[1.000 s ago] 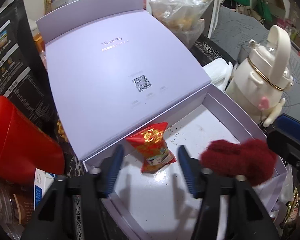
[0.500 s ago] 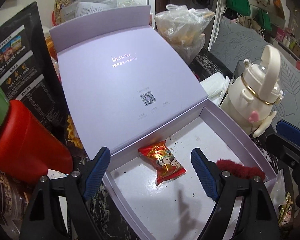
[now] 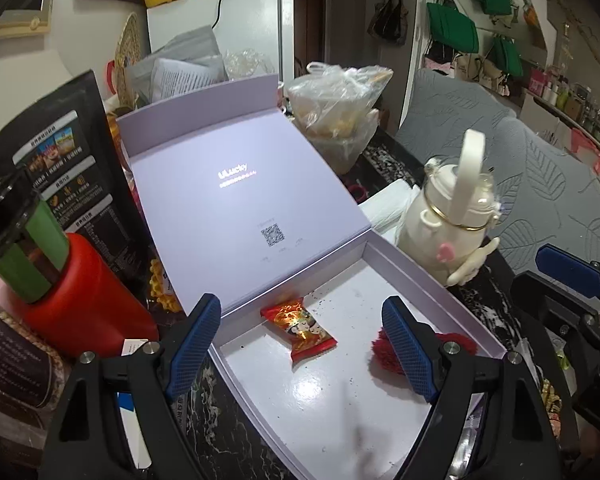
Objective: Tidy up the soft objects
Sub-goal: 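Carry both items into the lavender box and open both tools, then withdraw both tools from the box back toward the remaining snacks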
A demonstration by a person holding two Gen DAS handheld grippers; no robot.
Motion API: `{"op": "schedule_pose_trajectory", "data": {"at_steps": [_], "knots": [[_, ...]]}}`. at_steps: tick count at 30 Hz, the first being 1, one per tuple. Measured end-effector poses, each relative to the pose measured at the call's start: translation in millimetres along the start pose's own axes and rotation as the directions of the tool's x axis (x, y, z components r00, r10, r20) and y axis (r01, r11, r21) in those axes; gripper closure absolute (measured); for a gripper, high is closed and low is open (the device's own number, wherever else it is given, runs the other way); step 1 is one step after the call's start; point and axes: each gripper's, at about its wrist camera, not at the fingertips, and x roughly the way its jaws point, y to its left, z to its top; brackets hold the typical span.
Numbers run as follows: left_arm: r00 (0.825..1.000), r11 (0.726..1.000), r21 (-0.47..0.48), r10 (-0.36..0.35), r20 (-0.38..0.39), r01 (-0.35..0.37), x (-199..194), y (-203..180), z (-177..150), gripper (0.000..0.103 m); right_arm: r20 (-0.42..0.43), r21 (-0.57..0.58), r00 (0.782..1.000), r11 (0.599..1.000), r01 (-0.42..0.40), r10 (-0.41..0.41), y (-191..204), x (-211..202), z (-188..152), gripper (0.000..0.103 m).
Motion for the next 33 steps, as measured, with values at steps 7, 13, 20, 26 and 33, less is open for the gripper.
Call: {"op": "schedule_pose_trajectory", "data": {"at_steps": [7,13,20,26,33], "knots": [[0.999,1.000,0.005,-0.005,0.047,0.004,-35.0,-5.1,-1.7,0.020,0.046,-0.010,0.999,1.000,0.011,-0.011,2.4,-33.2,-0.8,0.057],[0.997,1.000,0.007,-0.008,0.081,0.007,-64.3,-6.1,-7.3,0.020,0.080,-0.025,0.997,0.999,0.020,-0.018,9.0,-61.4,-4.5,0.056],[0.993,1.000,0.025,-0.013,0.119,0.010,-100.4,-10.6,-18.8,0.020,0.123,-0.037,0.992,0.999,0.033,-0.028,18.1,-94.5,-12.3,0.041],[0.987,0.999,0.044,-0.006,0.160,-0.001,-132.2,-14.8,-29.0,0.020,0.174,-0.045,0.984,0.998,0.051,-0.042,26.0,-126.0,-23.2,0.022],[0.982,0.998,0.068,-0.031,0.189,0.018,-156.4,-20.9,-44.3,0.020,0.228,-0.057,0.971,0.995,0.086,-0.071,39.0,-156.1,-35.9,0.017]]}}
